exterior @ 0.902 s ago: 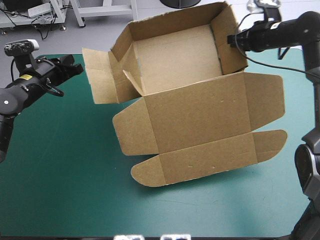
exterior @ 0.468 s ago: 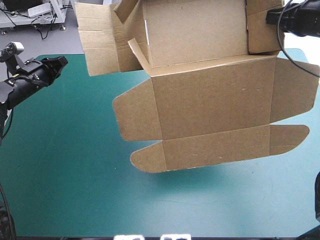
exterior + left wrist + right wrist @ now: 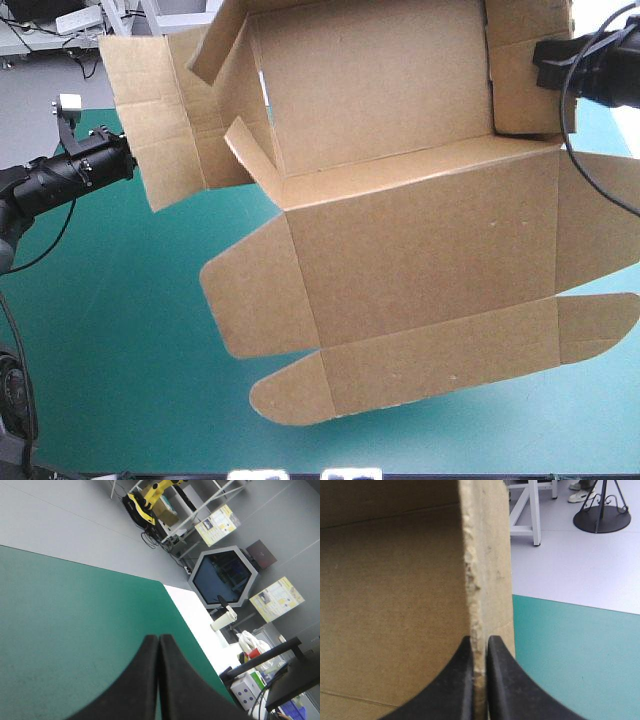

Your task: Fold the box

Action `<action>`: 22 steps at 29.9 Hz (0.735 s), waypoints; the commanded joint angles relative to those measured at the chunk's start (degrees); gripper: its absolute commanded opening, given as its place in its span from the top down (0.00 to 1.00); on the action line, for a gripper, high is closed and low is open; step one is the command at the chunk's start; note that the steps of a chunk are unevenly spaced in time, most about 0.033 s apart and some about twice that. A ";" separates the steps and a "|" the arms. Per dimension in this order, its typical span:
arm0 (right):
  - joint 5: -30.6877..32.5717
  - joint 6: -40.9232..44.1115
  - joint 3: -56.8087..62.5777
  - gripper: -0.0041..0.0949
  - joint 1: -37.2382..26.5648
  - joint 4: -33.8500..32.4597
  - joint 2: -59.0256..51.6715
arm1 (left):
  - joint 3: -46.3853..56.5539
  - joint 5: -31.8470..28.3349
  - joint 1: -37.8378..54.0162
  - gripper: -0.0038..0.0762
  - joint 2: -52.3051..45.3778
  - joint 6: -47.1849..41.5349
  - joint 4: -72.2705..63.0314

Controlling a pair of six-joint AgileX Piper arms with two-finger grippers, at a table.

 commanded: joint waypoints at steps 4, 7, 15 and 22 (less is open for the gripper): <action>-2.54 -3.24 9.74 0.96 -0.18 6.81 -4.28 | -1.82 7.60 -1.21 0.96 -3.39 1.24 -3.50; -4.29 -4.86 13.43 0.96 -0.09 7.90 -4.51 | -1.82 7.60 -3.71 0.96 -4.58 1.15 -1.93; -9.93 -9.02 21.94 0.96 -0.09 9.89 -4.54 | -1.82 7.60 -9.93 0.96 -7.62 1.15 -0.93; -14.46 -11.55 25.50 0.96 -0.09 11.37 -4.54 | -1.82 7.50 -12.44 0.96 -8.06 1.02 -0.84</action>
